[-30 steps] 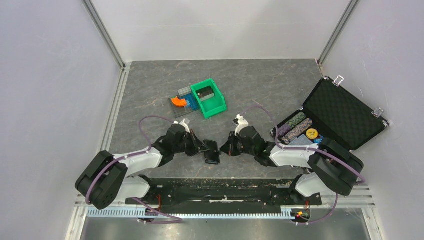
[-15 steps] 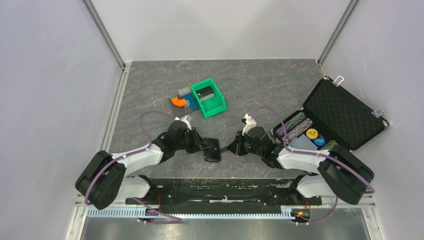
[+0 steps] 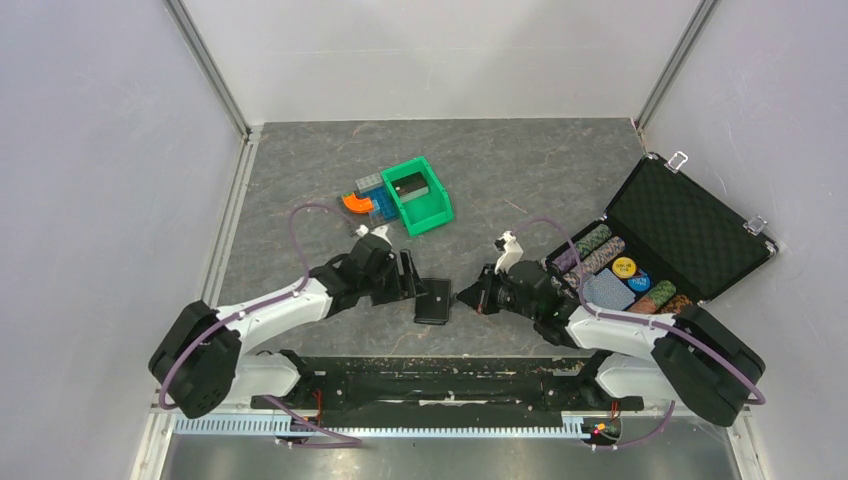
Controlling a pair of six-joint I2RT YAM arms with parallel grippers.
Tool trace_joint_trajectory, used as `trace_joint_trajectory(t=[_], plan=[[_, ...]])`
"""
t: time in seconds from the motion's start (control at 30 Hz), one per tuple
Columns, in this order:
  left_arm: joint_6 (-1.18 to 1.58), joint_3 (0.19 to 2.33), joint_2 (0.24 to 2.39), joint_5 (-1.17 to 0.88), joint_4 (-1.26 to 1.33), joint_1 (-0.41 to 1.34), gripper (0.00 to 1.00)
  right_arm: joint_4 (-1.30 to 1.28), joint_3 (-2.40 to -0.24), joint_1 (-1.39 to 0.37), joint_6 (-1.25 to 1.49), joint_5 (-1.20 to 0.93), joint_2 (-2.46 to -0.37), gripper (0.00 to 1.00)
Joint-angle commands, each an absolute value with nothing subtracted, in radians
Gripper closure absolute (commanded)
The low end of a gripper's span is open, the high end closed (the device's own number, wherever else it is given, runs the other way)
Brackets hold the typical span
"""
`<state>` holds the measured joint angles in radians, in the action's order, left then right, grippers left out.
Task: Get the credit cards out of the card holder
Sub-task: Open the card holder at the center of the board.
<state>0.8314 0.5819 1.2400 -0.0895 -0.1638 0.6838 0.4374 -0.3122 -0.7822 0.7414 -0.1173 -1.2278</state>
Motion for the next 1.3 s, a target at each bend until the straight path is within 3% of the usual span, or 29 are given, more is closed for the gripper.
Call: trace_joint_trajectory(t=[0.0, 1.03, 1.27], plan=[[0.770, 0.663, 1.287, -0.027, -0.213, 0.780, 0.21, 0.592, -0.282, -0.779, 0.786, -0.141, -1.162, 1.00], [0.762, 0.708, 1.385, -0.102, -0.110, 0.830, 0.15, 0.626, -0.282, -0.779, 0.779, -0.182, -1.123, 1.00], [0.745, 0.724, 1.381, -0.033, -0.197, 0.830, 0.28, 0.569, -0.284, -0.778, 0.731, -0.148, -1.100, 1.00]])
